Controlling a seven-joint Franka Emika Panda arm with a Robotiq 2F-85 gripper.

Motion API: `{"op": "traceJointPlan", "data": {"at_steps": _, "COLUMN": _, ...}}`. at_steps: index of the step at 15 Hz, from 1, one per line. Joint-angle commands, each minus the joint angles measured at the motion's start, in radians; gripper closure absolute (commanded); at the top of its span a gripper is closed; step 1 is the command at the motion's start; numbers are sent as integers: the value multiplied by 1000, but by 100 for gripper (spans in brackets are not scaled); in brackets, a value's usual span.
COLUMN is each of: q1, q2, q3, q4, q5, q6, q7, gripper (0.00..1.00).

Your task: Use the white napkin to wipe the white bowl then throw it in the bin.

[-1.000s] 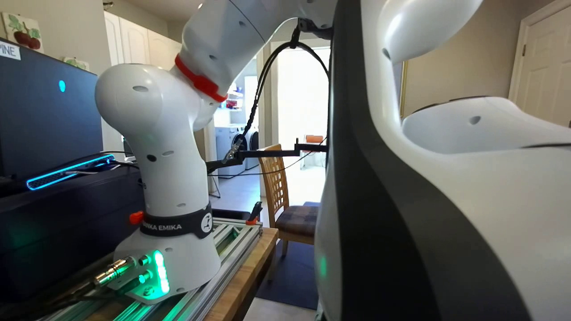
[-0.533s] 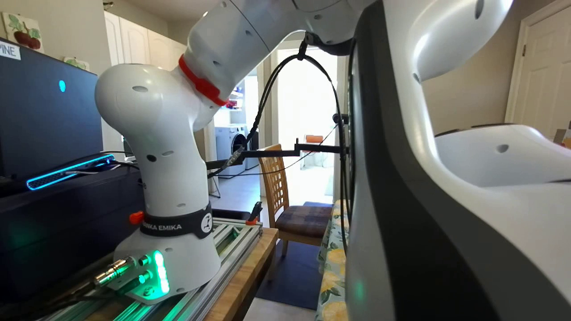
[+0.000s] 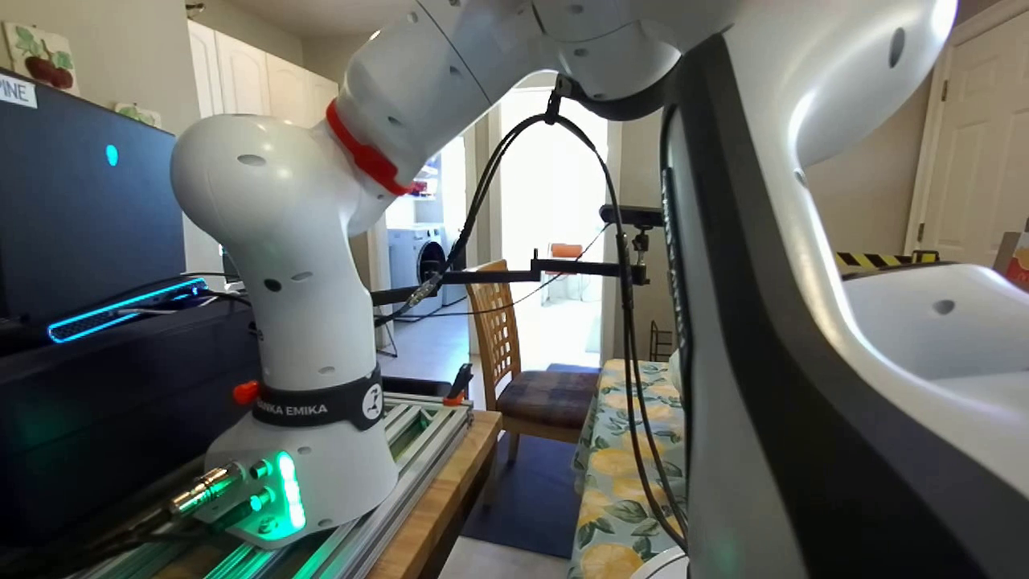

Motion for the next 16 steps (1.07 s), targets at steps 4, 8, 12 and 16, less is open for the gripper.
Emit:
{"op": "traceJointPlan", "data": {"at_steps": 4, "q1": -23, "q2": 38, "q3": 48, "q4": 73, "q5": 88, "q6": -23, "q7": 15, "gripper": 100}}
{"op": "traceJointPlan", "data": {"at_steps": 8, "q1": -39, "q2": 46, "q3": 84, "q4": 97, "q5": 144, "q6": 0, "q7": 18, "gripper": 100}}
{"op": "traceJointPlan", "data": {"at_steps": 12, "q1": -55, "q2": 68, "q3": 116, "q4": 125, "q5": 170, "q6": 61, "q7": 24, "gripper": 100}}
{"op": "traceJointPlan", "data": {"at_steps": 16, "q1": -75, "q2": 90, "q3": 136, "q4": 153, "q5": 167, "q6": 153, "q7": 33, "gripper": 100}}
